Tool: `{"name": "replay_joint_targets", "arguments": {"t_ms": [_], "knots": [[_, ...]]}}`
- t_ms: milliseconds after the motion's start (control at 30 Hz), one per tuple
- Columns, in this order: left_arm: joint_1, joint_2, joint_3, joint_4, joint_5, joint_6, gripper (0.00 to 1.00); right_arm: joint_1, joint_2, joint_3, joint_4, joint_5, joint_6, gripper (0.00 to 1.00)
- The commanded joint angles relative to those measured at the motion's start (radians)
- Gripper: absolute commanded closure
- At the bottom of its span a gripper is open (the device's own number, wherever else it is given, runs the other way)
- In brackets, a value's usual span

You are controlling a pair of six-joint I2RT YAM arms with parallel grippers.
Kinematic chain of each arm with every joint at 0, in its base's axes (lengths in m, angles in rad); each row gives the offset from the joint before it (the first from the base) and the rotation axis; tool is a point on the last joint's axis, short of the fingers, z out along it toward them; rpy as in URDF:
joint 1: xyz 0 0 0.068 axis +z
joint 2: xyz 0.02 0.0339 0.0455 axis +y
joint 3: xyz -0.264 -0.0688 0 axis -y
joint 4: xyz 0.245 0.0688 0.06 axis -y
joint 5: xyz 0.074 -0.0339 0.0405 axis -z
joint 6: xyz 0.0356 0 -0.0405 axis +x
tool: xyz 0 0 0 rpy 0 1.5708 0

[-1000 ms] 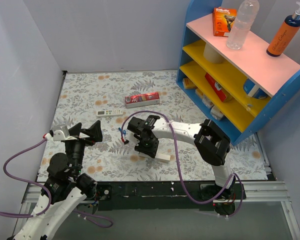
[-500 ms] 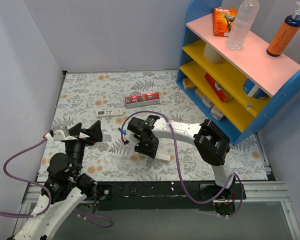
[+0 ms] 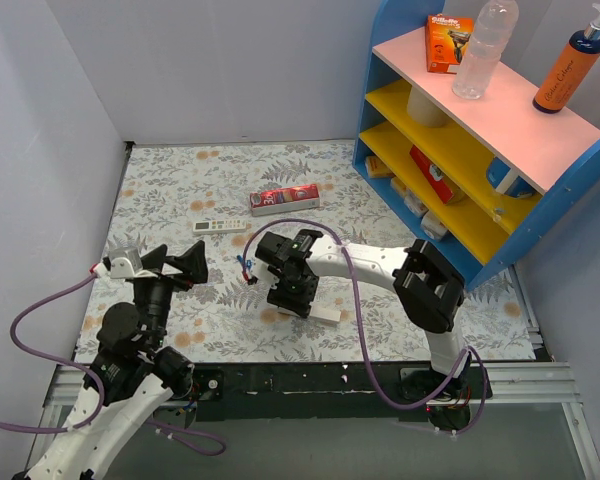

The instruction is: Load the batteries into the remote control

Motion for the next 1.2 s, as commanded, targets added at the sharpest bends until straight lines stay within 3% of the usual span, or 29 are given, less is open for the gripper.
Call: {"name": "replay_joint_targets", "arguments": {"t_ms": [0,167,400,700,1167], "knots": [[0.007,0.045,0.011,-0.014,0.055,-0.045,0.02,-0.005,-0.143,-0.033,0.078,0.029,0.085,0.40],[0.007,0.150,0.030,-0.052,0.131,-0.101,0.02,-0.037,-0.356,-0.258,0.257,0.089,0.341,0.30],[0.007,0.400,0.072,-0.140,0.330,-0.192,0.02,-0.051,-0.631,-0.568,0.487,0.144,0.671,0.26],[0.005,0.744,0.083,-0.183,0.584,-0.299,0.02,-0.051,-0.810,-0.866,0.688,0.295,1.034,0.23],[-0.032,0.956,0.064,-0.126,0.713,-0.325,0.02,-0.049,-0.838,-0.971,0.791,0.350,1.119,0.31]]}}
